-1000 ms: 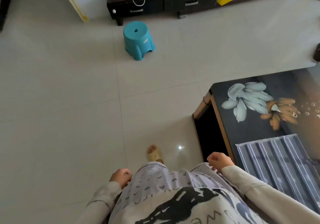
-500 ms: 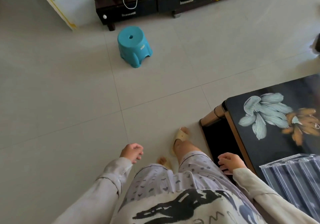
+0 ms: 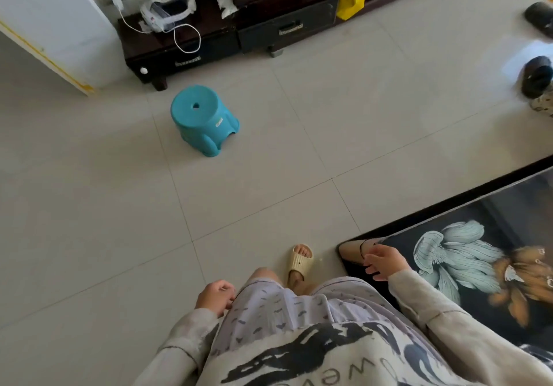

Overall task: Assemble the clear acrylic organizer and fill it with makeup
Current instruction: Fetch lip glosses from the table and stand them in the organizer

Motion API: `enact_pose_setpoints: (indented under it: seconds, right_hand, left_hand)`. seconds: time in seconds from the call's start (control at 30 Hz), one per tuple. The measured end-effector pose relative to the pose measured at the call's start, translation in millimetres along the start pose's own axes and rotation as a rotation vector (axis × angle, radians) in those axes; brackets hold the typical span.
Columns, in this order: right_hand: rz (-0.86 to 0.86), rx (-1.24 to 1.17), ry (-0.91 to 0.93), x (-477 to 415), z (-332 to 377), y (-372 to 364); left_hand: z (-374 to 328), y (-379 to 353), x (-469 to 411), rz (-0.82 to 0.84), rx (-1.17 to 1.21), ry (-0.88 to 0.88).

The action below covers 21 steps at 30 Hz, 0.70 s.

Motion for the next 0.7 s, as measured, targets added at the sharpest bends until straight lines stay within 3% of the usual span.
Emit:
enact_pose_setpoints:
  seconds: [0.33, 0.7]
  right_hand:
    - [-0.068, -0.125, -0.058, -34, 56, 56]
    - [-0.186, -0.319, -0.223, -65, 96, 98]
  left_hand:
    - [-151, 23, -58, 0.062, -0.188, -0.029]
    - [-451, 22, -132, 0.210, -0.563, -0.228]
Point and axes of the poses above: each hand's wrist, its own x-axis away from the middle knuckle, its own y-axis out of the back of the hand, z = x × y, the point moved 7 cm from there along -x, towards the middle knuckle, and after that the axes turned 11 degrees about z, right-handed, at the moved point
